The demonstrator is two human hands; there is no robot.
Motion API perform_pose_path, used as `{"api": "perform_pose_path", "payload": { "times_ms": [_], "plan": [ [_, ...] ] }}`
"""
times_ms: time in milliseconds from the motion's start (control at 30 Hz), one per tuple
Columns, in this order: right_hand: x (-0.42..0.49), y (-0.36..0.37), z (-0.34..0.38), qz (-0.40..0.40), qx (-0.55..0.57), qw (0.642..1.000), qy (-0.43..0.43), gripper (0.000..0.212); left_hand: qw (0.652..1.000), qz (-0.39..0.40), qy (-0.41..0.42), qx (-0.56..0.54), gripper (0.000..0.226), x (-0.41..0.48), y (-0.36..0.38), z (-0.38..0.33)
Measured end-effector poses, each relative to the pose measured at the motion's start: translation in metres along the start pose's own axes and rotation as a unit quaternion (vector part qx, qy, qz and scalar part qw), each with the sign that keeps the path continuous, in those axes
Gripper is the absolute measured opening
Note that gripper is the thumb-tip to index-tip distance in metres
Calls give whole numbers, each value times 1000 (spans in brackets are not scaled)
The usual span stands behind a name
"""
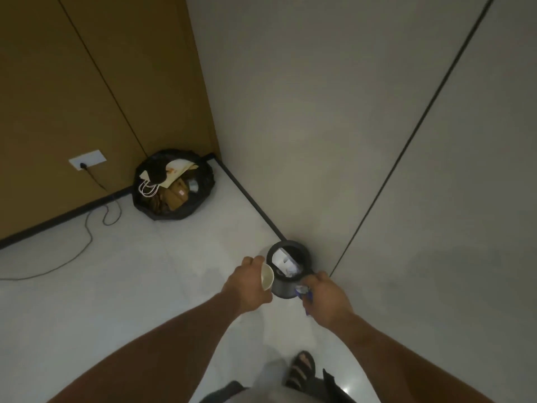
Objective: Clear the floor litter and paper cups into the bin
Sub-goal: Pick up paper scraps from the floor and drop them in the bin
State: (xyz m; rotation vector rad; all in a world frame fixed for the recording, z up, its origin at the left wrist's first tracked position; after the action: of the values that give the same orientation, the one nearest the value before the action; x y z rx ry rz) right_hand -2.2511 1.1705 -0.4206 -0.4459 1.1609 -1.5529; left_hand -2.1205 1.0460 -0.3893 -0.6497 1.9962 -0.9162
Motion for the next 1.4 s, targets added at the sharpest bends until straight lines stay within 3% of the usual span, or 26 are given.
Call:
{"api": "perform_pose_path", "payload": {
  "times_ms": [300, 467, 600, 800, 1000, 1100, 1233, 1400],
  "plan": [
    [130, -29, -33, 6, 30, 998, 59, 30, 997, 64, 34, 27, 88, 154, -28, -39],
    [195, -8, -71, 10, 57, 985, 160, 24, 989, 121, 74, 31, 87, 256, -11, -34],
    [247, 36, -114, 10, 96, 970, 224, 21, 983, 157, 83, 39, 86, 337, 33, -19],
    [317, 154, -206, -7, 127, 947, 295, 20, 974, 195, 112, 33, 86, 427, 171, 5],
    [369, 257, -280, -25, 121, 946, 300, 29, 965, 224, 127, 58, 91, 473, 292, 43],
    [381, 292, -290, -1, 123, 952, 281, 47, 960, 235, 130, 84, 95, 484, 325, 64],
    [372, 308, -288, -9, 157, 945, 288, 54, 953, 251, 123, 116, 88, 480, 332, 87],
    [329, 280, -259, 2, 168, 941, 292, 60, 954, 231, 126, 144, 83, 465, 289, 75]
  ]
}}
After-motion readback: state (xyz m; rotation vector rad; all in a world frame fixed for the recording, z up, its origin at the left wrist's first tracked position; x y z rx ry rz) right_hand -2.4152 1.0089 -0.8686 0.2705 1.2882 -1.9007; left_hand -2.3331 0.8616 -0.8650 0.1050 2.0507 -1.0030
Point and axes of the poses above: each hand's wrist, its own x-axis towards the middle knuckle, its own y-axis out of the palm, z = x × y, the point moved 9 cm from there along x, towards the middle knuckle, and after that the axes turned 9 degrees about -y, right-handed, at the moved point
